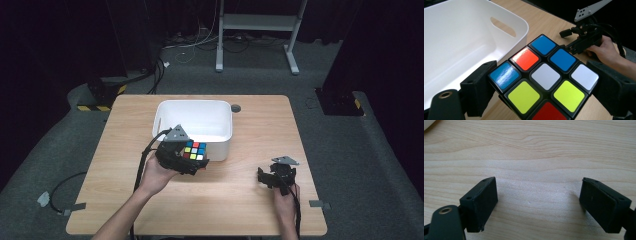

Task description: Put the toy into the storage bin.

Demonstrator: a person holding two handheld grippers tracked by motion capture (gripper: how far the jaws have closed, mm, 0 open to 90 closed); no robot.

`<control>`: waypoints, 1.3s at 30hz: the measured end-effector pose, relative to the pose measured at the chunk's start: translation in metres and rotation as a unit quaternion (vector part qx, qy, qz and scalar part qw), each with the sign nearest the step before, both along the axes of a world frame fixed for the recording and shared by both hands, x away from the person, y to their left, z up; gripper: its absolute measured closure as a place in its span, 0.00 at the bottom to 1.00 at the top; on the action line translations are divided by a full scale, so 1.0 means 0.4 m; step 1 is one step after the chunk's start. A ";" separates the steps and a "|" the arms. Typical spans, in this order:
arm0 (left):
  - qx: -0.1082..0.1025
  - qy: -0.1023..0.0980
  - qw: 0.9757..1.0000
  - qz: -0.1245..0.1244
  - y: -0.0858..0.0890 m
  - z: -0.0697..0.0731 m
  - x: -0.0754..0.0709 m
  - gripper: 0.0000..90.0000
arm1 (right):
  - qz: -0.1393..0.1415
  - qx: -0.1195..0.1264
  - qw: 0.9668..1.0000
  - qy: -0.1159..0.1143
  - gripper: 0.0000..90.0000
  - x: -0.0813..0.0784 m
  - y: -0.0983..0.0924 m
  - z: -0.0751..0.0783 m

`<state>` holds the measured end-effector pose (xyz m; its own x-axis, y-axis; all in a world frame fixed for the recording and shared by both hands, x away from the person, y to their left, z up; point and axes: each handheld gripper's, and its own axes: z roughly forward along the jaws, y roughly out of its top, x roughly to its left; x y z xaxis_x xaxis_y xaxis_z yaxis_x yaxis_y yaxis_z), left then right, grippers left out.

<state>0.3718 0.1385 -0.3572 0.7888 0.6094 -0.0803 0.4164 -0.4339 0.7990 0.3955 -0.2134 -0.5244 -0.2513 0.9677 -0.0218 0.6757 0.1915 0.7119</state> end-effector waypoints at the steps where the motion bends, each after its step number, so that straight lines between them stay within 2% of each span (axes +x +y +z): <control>1: 0.001 -0.001 1.000 0.002 0.000 0.002 0.003 0.15 | 0.000 0.000 1.000 0.000 0.16 0.000 0.000 0.000; 21: 0.005 -0.012 1.000 0.017 0.002 0.028 0.043 0.15 | 0.001 0.001 1.000 0.000 0.16 -0.001 0.001 0.000; 39: -0.010 -0.015 0.999 0.029 -0.001 0.064 0.078 0.15 | 0.002 0.001 1.000 0.000 0.16 -0.001 0.001 0.000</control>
<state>0.4028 0.1382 -0.3317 0.7549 0.6521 -0.0694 0.4158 -0.3942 0.8196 0.3953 -0.2130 -0.5244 -0.2559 0.9665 -0.0203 0.6750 0.1937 0.7119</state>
